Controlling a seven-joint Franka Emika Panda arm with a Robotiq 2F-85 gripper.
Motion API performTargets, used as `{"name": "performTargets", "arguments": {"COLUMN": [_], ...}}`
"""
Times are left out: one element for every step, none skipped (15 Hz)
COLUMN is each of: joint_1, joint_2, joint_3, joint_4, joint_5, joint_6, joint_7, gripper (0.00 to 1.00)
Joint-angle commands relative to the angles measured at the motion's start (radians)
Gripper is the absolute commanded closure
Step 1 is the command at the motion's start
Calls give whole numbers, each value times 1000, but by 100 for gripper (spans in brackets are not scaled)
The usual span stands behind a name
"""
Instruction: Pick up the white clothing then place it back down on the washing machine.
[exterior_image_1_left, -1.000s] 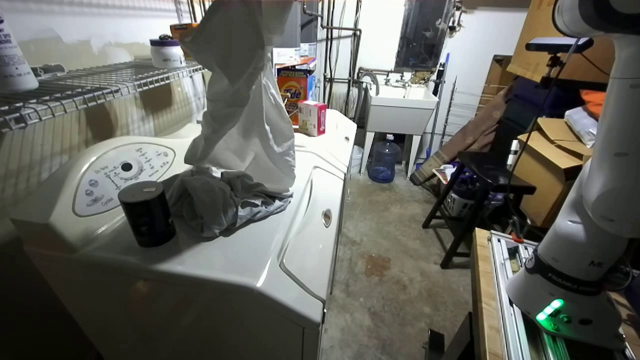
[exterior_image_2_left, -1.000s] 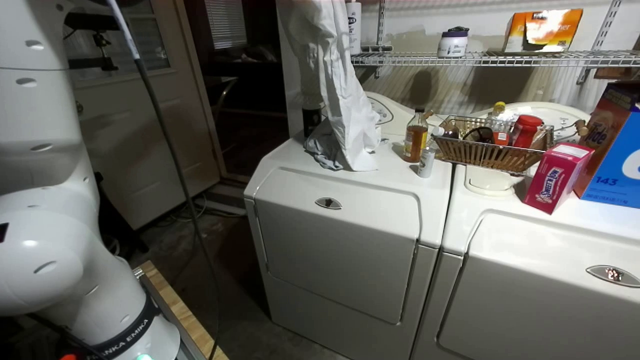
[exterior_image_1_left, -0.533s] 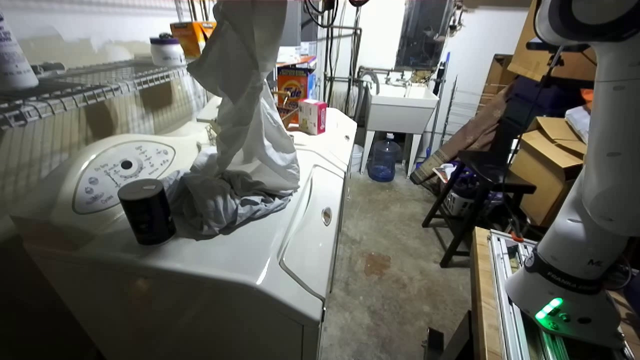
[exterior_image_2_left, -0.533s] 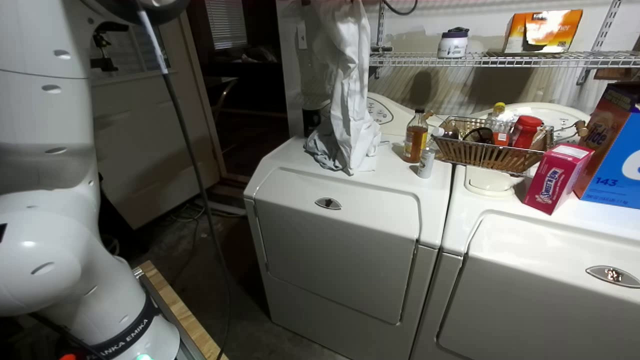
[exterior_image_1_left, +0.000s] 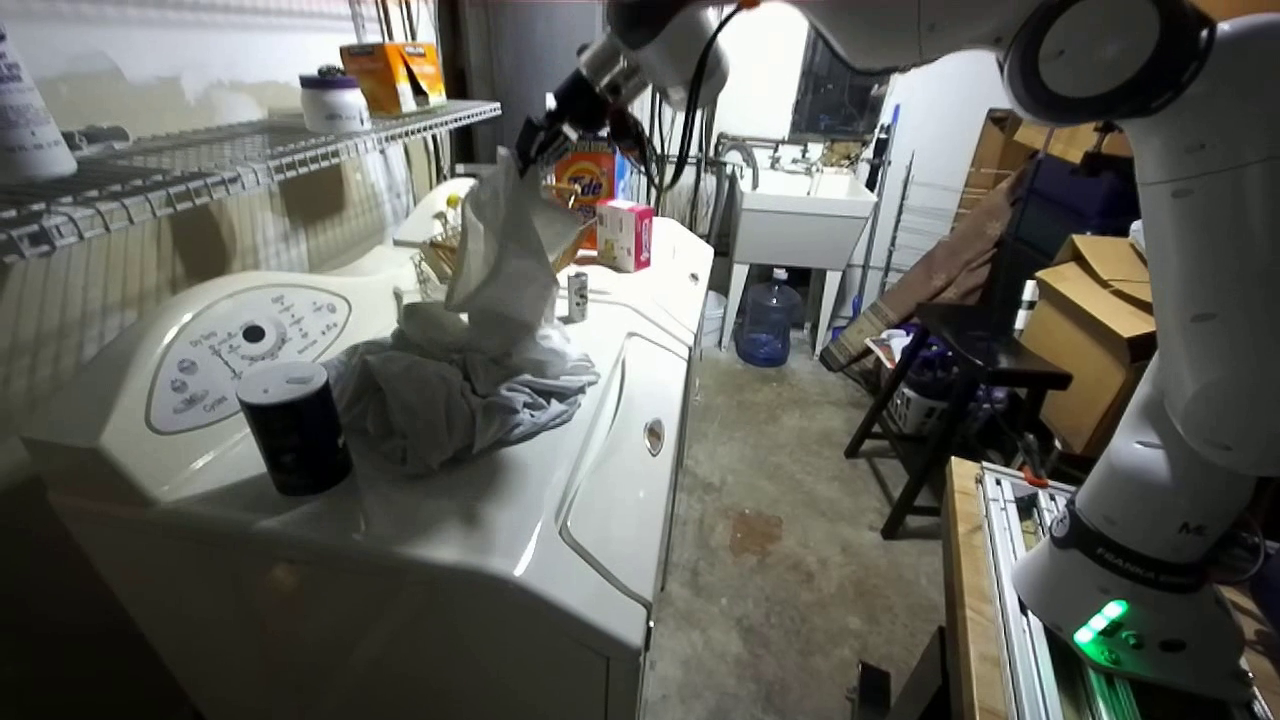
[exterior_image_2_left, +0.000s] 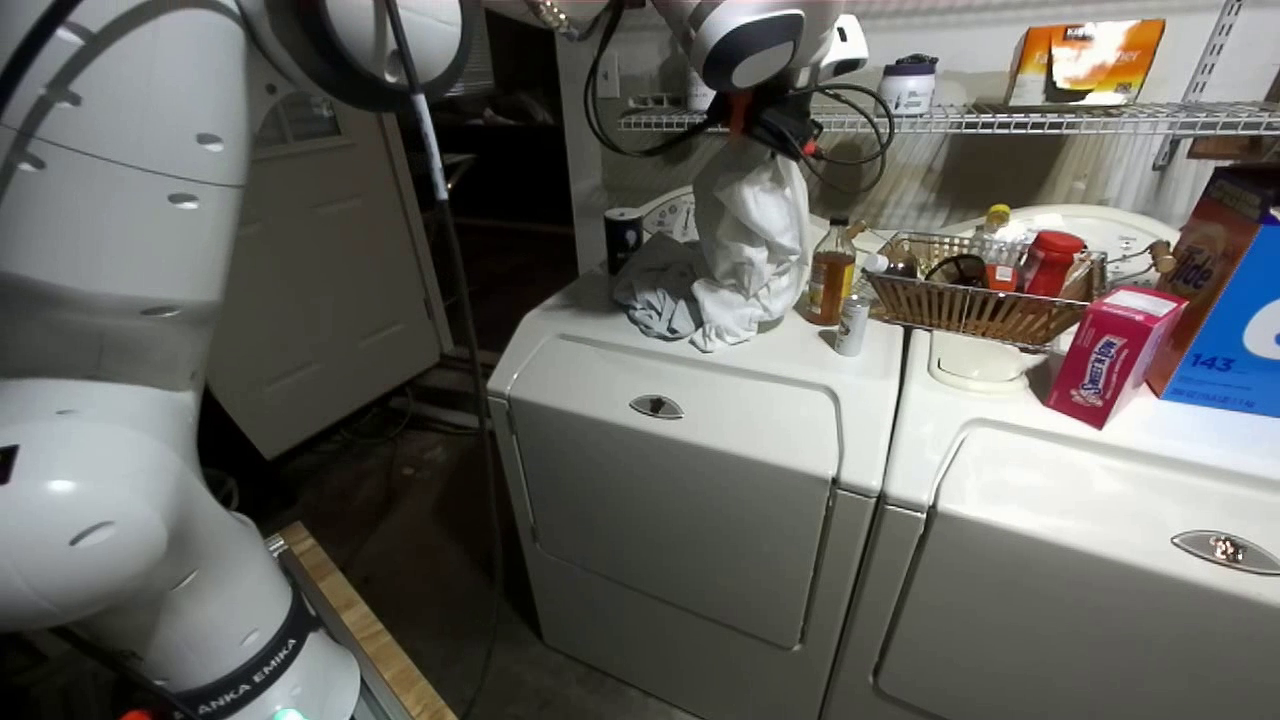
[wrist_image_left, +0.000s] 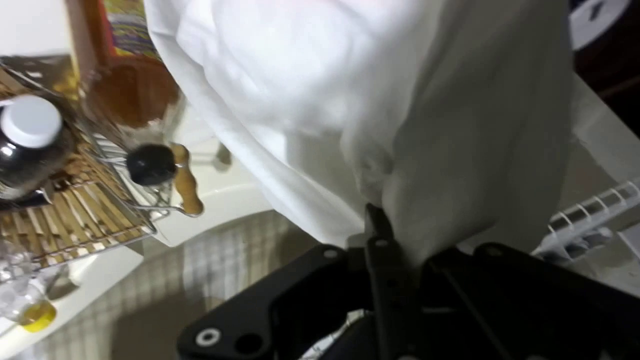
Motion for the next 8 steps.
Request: {"name": "performTargets", "arguments": {"joint_1": [40,41,44,47,50,47,48,44], "joint_2": [-4,4,6,9,16,26,37,47], "joint_3": [-60,-63,-67,-72,-74,-67,-64,-52], "joint_4": [-103,-116,-143,-161,-179,-193,-209,-223], "joint_5": [-101,-126,-149,-174,-194,-200,-213,-211], "joint_6": [84,88,103,104,122,149,189,227], "joint_7": [22,33,36,46,42,24,10,-3], "gripper": [99,99,99,99,99,99,99,99]}}
